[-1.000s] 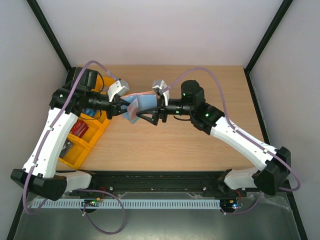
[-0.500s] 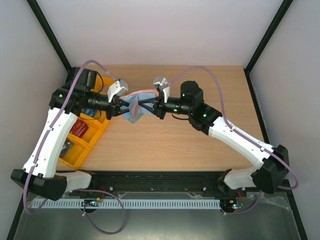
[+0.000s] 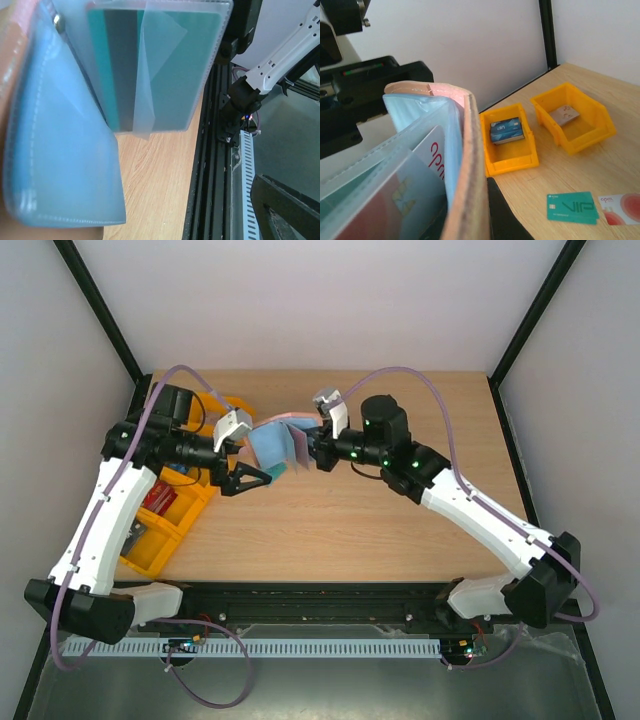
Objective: Take the credit cards out of the card holder
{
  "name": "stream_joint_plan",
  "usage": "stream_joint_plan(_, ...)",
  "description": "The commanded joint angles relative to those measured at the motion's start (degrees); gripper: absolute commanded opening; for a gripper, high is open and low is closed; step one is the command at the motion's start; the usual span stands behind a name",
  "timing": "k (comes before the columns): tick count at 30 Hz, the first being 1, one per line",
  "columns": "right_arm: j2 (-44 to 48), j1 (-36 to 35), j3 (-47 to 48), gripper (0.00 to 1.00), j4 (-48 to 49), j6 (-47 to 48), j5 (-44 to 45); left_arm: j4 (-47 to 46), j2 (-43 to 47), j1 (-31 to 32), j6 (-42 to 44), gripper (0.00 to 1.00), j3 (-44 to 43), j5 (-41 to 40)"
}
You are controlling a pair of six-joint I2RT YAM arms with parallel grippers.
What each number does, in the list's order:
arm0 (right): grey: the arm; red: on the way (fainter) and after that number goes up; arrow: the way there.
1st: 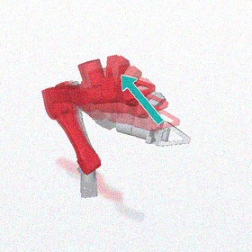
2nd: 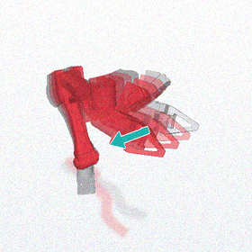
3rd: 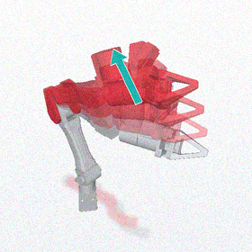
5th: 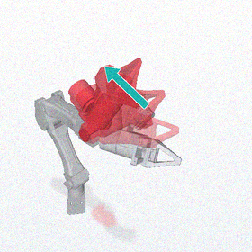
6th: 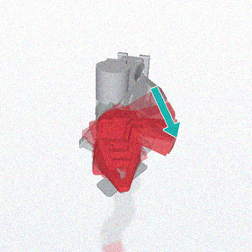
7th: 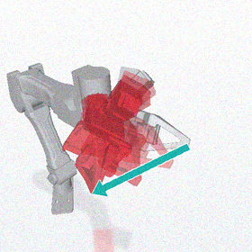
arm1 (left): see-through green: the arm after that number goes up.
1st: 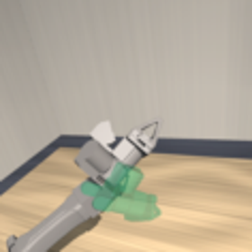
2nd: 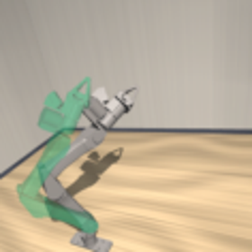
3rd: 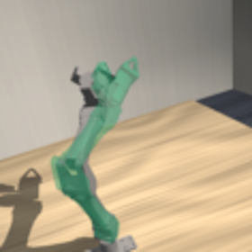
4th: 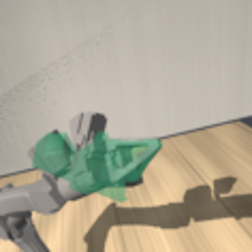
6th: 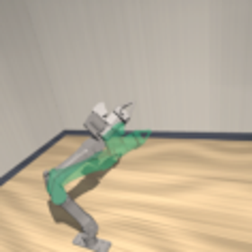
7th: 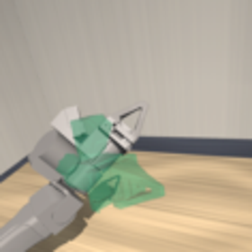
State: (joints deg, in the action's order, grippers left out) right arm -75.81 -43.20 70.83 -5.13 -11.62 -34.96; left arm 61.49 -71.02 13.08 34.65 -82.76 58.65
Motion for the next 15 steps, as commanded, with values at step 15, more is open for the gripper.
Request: stream_joint_plan(15, -12.71, -7.47, 18.41, 0.02, -15.41, -7.31, 30.32, -22.51, -2.31, 2.07, -24.18, 0.99, 3.86, -6.16)
